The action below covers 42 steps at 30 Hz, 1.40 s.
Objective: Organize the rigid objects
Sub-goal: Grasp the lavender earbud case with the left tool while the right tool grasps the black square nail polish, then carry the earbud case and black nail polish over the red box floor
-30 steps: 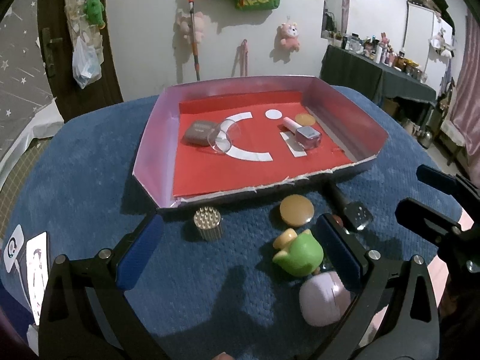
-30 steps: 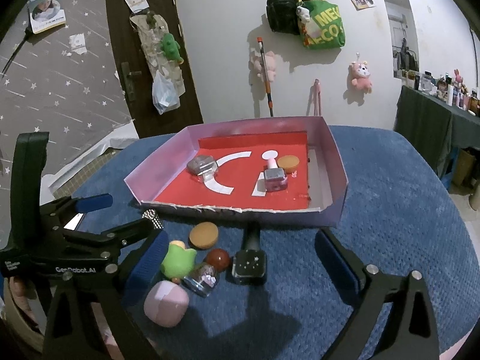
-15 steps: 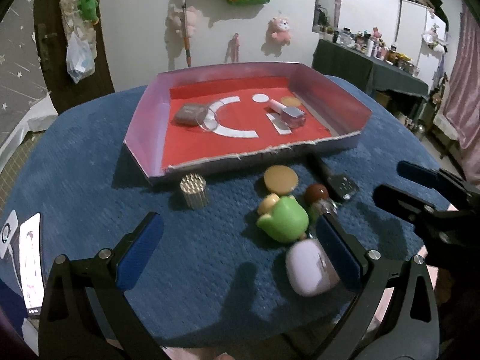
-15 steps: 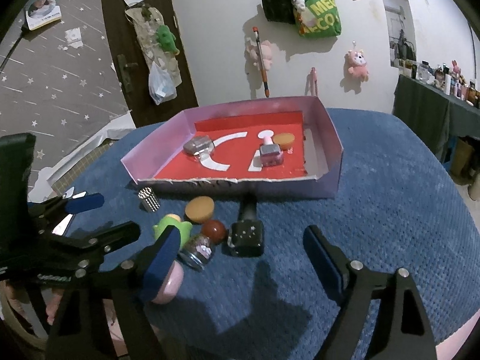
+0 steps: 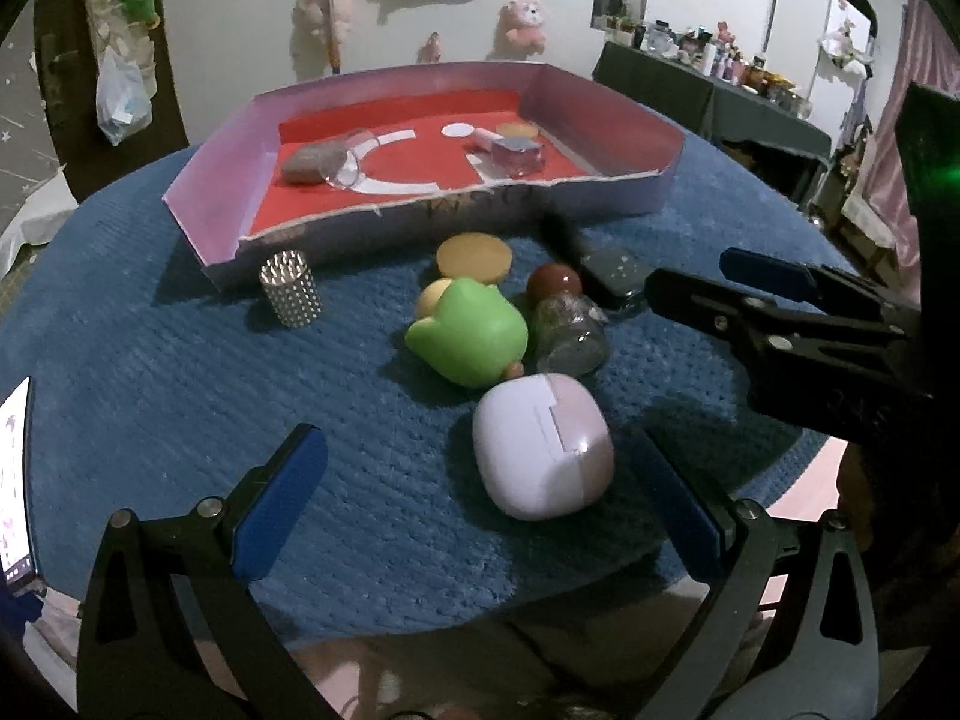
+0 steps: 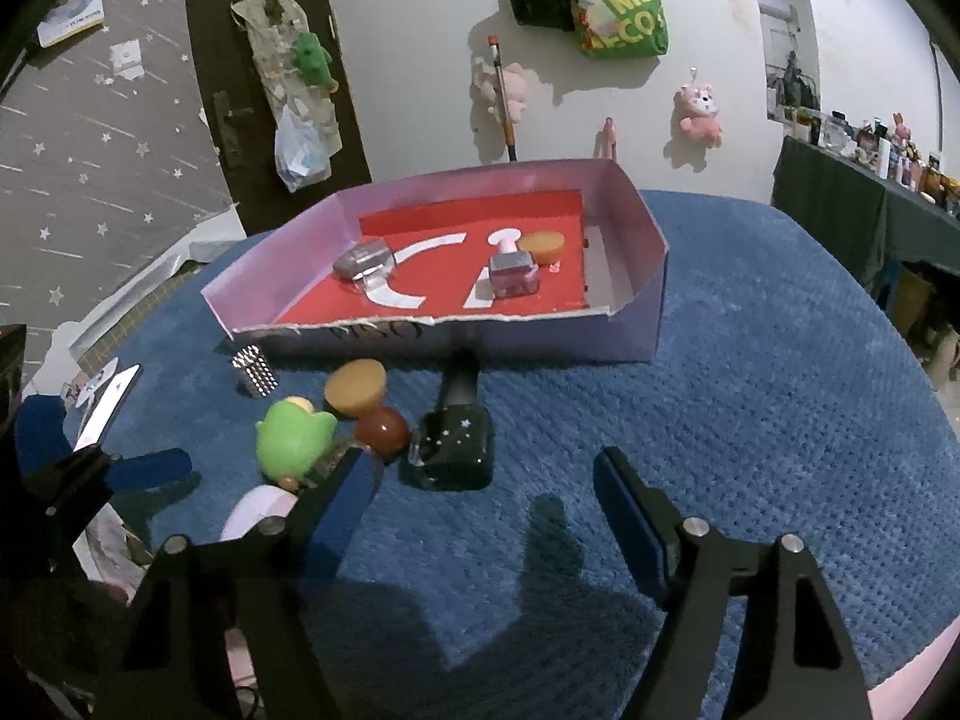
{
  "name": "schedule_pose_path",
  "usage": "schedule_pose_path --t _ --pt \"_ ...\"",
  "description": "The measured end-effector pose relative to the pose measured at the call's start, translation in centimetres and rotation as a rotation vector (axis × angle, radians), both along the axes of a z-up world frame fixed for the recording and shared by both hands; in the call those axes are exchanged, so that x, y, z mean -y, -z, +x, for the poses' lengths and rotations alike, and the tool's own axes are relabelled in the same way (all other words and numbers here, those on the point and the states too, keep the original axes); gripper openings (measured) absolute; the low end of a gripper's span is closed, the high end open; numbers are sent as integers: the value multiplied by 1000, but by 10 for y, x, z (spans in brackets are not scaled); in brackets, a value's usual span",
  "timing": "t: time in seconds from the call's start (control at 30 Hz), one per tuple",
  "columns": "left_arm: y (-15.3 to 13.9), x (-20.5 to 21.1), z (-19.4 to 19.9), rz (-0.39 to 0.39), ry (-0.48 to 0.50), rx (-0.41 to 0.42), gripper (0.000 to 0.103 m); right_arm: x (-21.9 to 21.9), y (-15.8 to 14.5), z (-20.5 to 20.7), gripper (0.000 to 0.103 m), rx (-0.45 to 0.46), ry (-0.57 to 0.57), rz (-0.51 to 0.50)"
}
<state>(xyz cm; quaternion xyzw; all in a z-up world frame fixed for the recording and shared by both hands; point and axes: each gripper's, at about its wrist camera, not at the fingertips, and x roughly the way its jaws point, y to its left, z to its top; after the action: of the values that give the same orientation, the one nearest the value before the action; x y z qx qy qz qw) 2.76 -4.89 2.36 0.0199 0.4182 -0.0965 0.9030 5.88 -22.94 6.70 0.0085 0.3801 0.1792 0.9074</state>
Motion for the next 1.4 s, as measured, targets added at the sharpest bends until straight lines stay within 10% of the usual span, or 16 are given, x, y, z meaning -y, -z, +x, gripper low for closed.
schedule_pose_path --t 0.53,0.87,1.4 --pt "9 -22 -4 -62 -55 9 100 -27 27 22 59 7 -11 -82" --pt "9 -4 -6 -61 14 41 50 -35 29 23 38 50 -13 -130" --pt "-14 -24 -13 -80 -6 98 50 -14 9 5 38 -3 -46 8"
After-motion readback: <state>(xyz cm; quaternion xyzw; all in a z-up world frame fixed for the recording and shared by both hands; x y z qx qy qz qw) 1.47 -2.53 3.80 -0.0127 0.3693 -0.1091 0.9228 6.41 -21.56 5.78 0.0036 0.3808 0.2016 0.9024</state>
